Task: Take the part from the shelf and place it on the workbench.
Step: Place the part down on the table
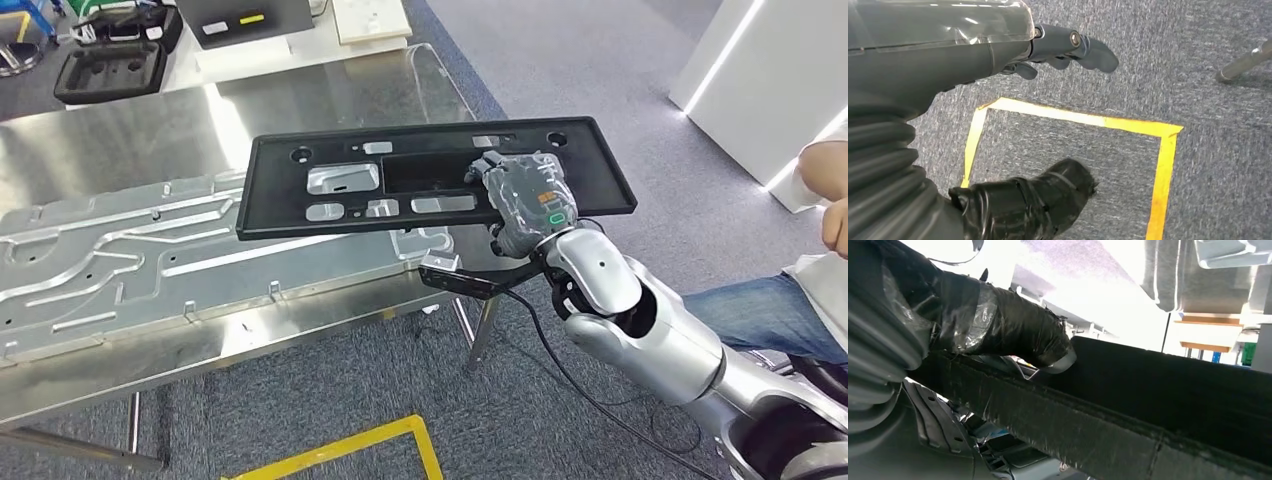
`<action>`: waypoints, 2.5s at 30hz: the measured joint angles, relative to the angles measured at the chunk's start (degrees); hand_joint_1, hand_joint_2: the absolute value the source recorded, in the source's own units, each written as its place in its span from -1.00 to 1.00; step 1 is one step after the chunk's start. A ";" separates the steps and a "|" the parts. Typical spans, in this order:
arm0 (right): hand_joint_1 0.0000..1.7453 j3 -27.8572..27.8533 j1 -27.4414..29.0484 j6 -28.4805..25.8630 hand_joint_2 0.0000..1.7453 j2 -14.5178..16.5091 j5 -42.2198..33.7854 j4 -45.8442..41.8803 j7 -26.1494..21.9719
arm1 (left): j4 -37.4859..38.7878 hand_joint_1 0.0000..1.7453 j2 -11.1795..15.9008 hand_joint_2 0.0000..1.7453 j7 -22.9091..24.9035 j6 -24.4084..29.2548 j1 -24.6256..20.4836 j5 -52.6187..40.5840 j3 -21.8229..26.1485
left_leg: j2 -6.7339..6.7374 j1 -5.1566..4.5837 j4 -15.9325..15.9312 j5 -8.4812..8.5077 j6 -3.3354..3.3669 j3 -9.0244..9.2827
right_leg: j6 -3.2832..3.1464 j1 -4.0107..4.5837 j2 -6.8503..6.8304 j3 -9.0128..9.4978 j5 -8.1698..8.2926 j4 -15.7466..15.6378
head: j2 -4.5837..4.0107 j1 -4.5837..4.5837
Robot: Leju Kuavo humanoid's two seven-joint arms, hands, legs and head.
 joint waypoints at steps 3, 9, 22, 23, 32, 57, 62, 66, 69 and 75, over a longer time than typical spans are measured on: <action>1.00 -0.09 0.18 0.02 1.00 0.00 -0.57 0.81 -0.01 | 0.00 -1.00 0.05 1.00 -0.02 -0.04 -0.03 -0.04 0.00 | 0.45 0.44 10.04 -3.49 -0.95 -5.71 | -0.47 0.02 -0.18 0.71 -0.50 -0.12 | 0.00 -0.06; 1.00 -0.51 1.07 -0.08 1.00 0.00 -1.22 2.43 -0.03 | 0.00 -1.00 0.13 1.00 -0.02 -0.05 0.13 -0.04 0.01 | 0.71 0.29 -0.83 4.31 -0.12 -2.07 | 0.02 0.08 -0.13 2.65 -2.03 -0.26 | 0.00 -0.05; 1.00 -1.27 2.35 0.32 1.00 -0.07 -1.91 5.02 -0.02 | 0.00 -1.00 0.16 1.00 0.03 -0.09 0.17 -0.01 0.01 | 0.24 -0.05 -5.18 2.18 2.34 3.34 | 1.95 0.13 -0.05 -5.68 -2.23 9.98 | 0.00 0.11; 1.00 -1.28 2.40 0.38 1.00 -0.06 -1.96 5.40 -0.02 | 0.00 -1.00 0.15 1.00 0.05 -0.12 0.20 -0.02 0.01 | 0.13 -0.02 -4.85 1.63 2.13 3.58 | 1.97 0.03 -0.06 -4.29 -0.23 6.37 | -0.01 0.11; 1.00 -1.41 2.98 0.77 1.00 -0.11 -1.25 9.71 0.15 | 0.00 -1.00 0.05 1.00 0.15 -0.12 -0.03 -0.15 0.02 | 0.33 0.11 3.81 -3.41 -0.46 0.10 | -0.25 -0.11 0.00 -0.50 0.71 0.11 | 0.00 -0.03; -1.00 -2.82 8.30 -0.48 -1.00 0.07 -3.73 22.63 -0.80 | 0.00 -1.00 0.14 0.00 -2.09 -2.88 0.01 -0.63 0.02 | 0.13 -0.49 -3.42 2.67 1.18 1.09 | 1.19 0.49 0.15 -0.41 0.21 0.46 | 0.00 0.07; -1.00 -2.44 7.71 -0.53 -1.00 0.56 -3.50 22.70 -1.06 | 0.00 -1.00 0.12 -1.00 0.14 0.58 -0.15 -0.70 0.02 | 0.39 -0.11 2.01 -0.64 -0.49 -1.40 | -0.16 0.05 0.08 -0.12 0.60 0.04 | 0.00 -0.01; -1.00 -1.79 6.15 -0.36 -1.00 1.21 -3.85 21.22 -1.19 | 0.00 -1.00 0.05 -1.00 2.31 1.68 0.05 -0.49 0.02 | 0.60 0.37 12.15 -4.06 -1.34 -6.54 | -0.46 0.09 0.05 -0.02 0.43 0.06 | 0.00 -0.02; -1.00 -1.21 5.21 -0.41 -1.00 1.65 -5.13 19.57 -1.17 | 0.00 -1.00 -0.14 -1.00 2.90 3.48 0.04 -0.77 0.02 | 0.64 0.34 2.81 0.88 -0.74 -2.06 | -0.32 0.17 0.06 0.28 0.24 0.05 | 0.00 -0.02; -1.00 -0.38 2.93 -3.24 -1.00 2.35 -10.52 15.00 -1.97 | 0.00 -1.00 -0.21 -1.00 5.59 8.34 -0.06 -1.23 0.02 | 0.66 -0.08 -4.68 3.15 1.11 1.76 | 1.18 0.23 0.11 0.37 -0.26 -0.06 | 0.00 0.04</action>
